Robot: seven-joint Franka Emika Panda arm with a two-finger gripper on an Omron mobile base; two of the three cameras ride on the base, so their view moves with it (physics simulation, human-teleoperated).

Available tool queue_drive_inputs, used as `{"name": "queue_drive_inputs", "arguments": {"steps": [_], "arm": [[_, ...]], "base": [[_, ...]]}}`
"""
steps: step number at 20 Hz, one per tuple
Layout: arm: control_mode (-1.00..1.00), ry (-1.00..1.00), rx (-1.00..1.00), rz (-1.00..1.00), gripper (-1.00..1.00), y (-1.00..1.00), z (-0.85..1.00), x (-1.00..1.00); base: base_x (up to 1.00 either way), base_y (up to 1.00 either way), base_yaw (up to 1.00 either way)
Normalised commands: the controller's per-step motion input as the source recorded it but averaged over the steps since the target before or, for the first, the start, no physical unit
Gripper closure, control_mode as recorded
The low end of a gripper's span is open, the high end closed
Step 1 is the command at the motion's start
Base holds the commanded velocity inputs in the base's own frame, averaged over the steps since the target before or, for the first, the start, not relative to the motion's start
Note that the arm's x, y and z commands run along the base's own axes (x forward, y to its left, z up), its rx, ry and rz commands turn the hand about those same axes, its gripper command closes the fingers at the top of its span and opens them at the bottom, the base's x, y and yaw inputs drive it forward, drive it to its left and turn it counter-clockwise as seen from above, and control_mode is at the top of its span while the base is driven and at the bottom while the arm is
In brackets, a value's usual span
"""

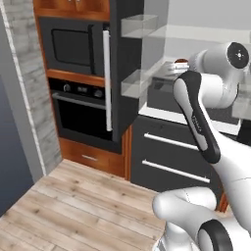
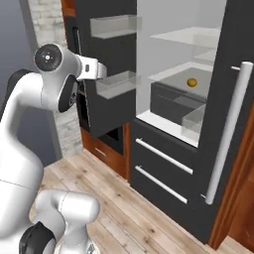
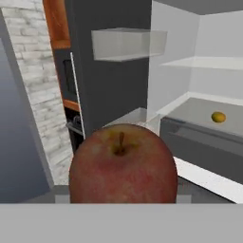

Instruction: Retrieve the apple and orange from the fridge and place them into the bowl on the dining table.

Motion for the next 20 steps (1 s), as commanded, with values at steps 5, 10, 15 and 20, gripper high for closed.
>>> {"name": "queue_drive_inputs", "arguments": {"steps": [5,10,15,20], "arm": [[1.0,0.0,0.0,0.0,1.0,0.0,0.0,0.0],[1.0,0.0,0.0,0.0,1.0,0.0,0.0,0.0],[1.0,0.0,0.0,0.0,1.0,0.0,0.0,0.0],[1.0,0.0,0.0,0.0,1.0,0.0,0.0,0.0]], "base": [[-0.37,-0.01,0.48],[-0.07,0.0,0.49],[0.0,0.03,0.46],[0.0,0.0,0.47]]}}
